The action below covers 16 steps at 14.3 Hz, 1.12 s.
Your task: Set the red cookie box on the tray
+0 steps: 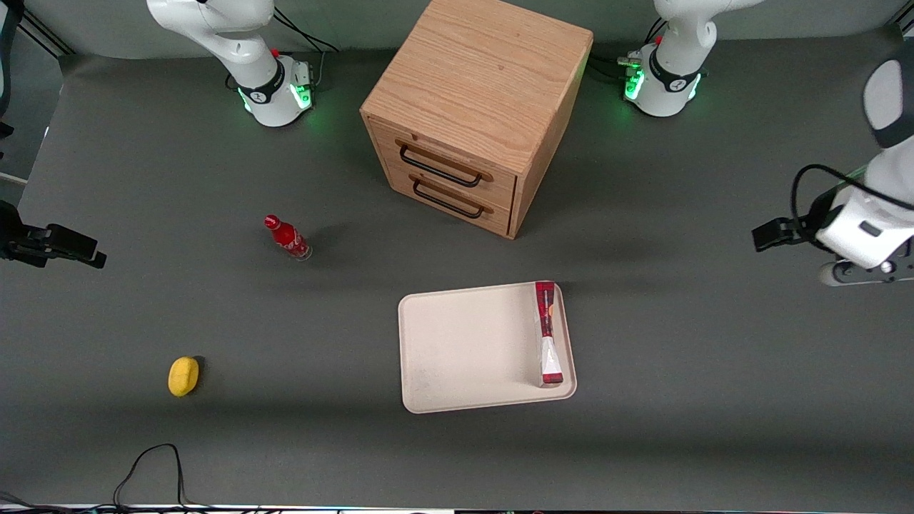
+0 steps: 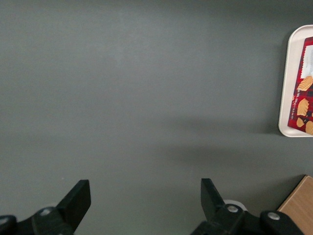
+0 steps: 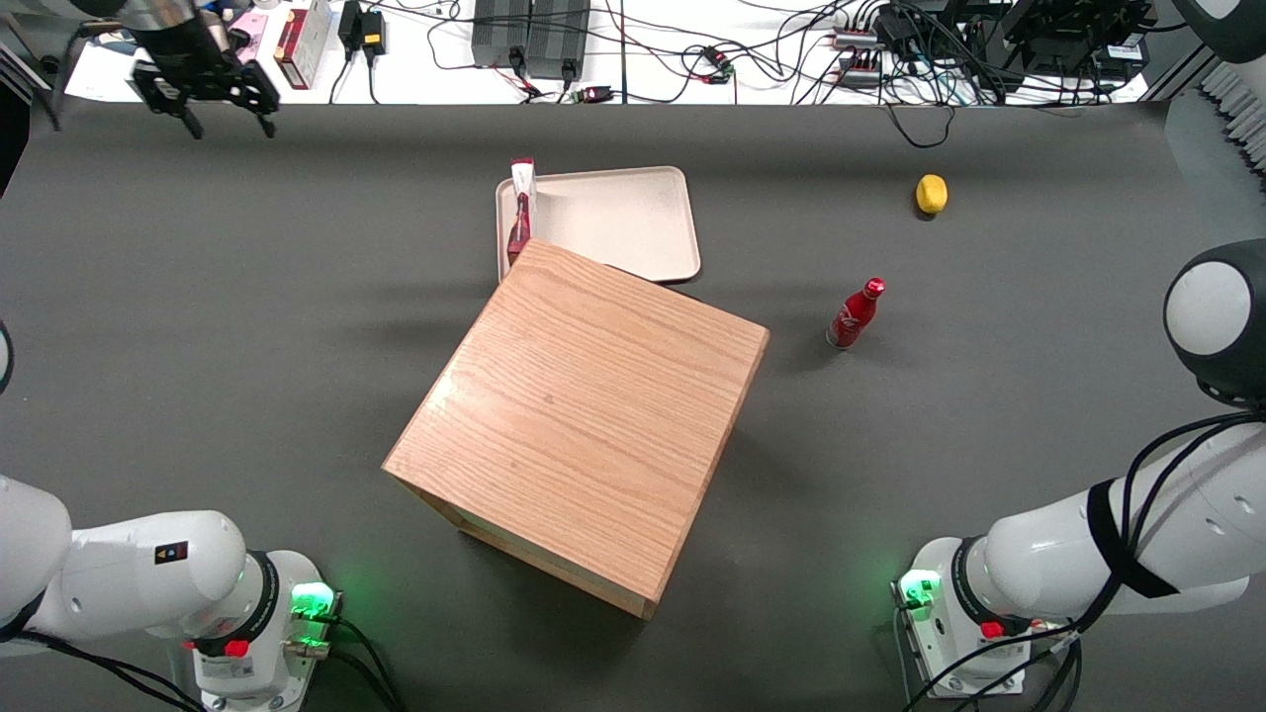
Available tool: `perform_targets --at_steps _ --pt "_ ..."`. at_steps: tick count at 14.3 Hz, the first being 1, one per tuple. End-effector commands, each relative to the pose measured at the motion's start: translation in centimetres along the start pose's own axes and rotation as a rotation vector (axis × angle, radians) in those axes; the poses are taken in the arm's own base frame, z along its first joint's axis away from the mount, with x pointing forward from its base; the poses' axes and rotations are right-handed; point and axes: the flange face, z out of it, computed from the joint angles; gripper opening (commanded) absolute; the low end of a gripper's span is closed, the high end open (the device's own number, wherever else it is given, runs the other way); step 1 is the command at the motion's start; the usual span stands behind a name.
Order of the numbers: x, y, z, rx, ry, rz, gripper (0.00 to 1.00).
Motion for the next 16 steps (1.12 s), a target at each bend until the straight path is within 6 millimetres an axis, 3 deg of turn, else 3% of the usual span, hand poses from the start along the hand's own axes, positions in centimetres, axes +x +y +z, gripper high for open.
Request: perform_targets --at_steps 1,3,8,16 --pt "-3.5 0.5 -0.9 0.012 -0.009 0.016 1.00" --pt "-4.9 -0.6 -1.4 0.000 0.003 0.001 1.00" --pt "-4.3 -3.1 -1.9 -0.008 0.011 -0.044 1.00" --pt "-3.9 -3.6 -2.9 -0.035 -0.040 -0.063 1.00"
